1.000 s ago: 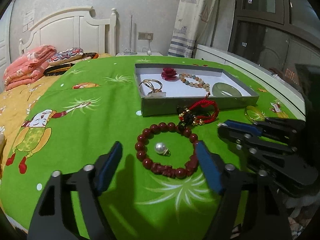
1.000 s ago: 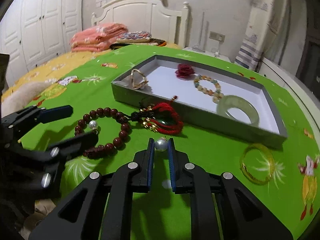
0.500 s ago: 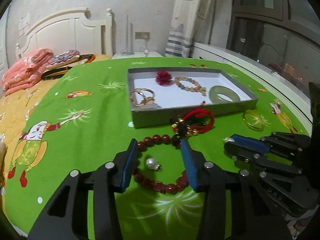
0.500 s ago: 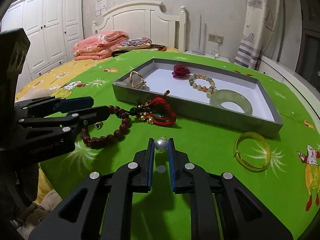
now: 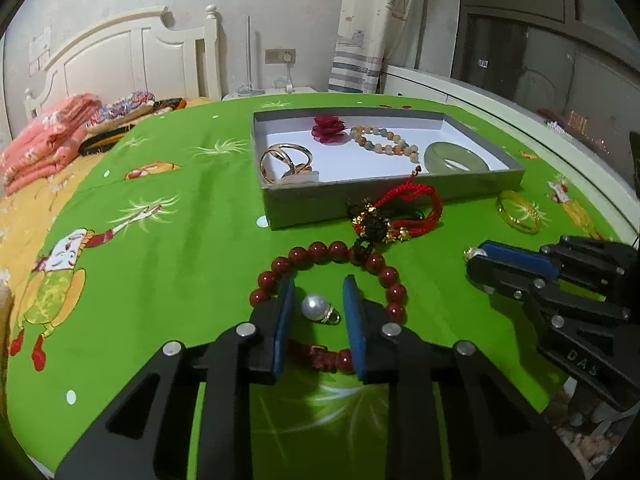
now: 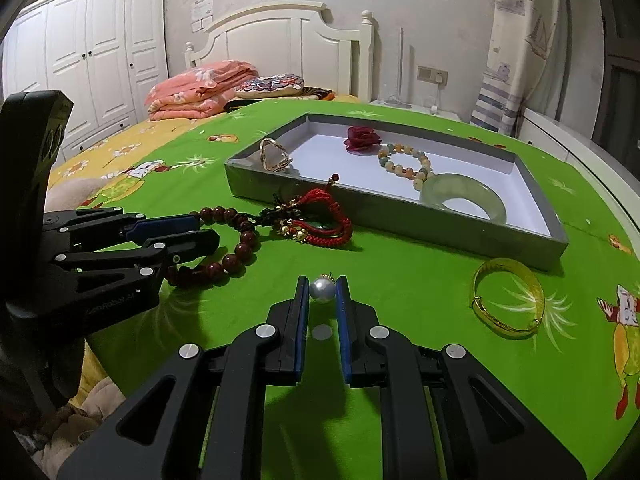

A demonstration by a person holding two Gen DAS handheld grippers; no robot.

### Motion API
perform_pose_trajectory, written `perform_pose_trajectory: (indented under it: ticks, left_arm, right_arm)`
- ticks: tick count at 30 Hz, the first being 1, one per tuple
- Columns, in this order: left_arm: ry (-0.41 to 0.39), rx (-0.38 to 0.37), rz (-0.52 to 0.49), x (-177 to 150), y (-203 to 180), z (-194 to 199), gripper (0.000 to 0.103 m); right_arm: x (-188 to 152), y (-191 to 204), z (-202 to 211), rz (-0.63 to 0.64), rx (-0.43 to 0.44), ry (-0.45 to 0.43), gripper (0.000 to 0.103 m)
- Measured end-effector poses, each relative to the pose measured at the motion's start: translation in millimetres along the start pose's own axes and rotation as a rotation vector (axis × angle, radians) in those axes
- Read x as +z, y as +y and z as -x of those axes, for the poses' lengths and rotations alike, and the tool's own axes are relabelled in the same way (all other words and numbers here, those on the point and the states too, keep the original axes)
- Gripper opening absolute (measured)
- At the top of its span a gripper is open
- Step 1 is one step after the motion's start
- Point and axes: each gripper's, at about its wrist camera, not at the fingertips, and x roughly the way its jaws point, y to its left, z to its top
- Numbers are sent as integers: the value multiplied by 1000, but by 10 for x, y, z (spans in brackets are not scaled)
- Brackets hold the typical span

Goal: Organize jewelry
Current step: 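Grasp the white pearl with the right tool while the left grasps the pearl earring inside the red bracelet, then carry both pearls over the grey tray and open both tools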

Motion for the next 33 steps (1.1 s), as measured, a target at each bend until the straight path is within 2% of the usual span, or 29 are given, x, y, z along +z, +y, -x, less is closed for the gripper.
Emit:
perform_pose_trajectory:
  ticks: [7, 9, 12, 24, 33]
  left_arm:
    - [-24, 27, -33, -69, -47, 26, 25]
    - [-30, 29, -37, -74, -51, 26, 18]
    - [-43, 24, -29, -98, -47, 48, 15]
    - [-117, -10, -49, -170, -186, 291, 15]
    - [-142, -15, -76, -132, -315, 279, 15]
  right_arm:
    - [-36, -6, -31, -3, 1, 8, 14]
    - [-39, -7, -31, -2, 2, 5, 13]
    - [-54, -10, -9, 1, 14, -12, 14]
    - [-145, -4, 196, 19, 15, -61, 14]
    - [-124, -2, 230, 6, -8, -88, 14]
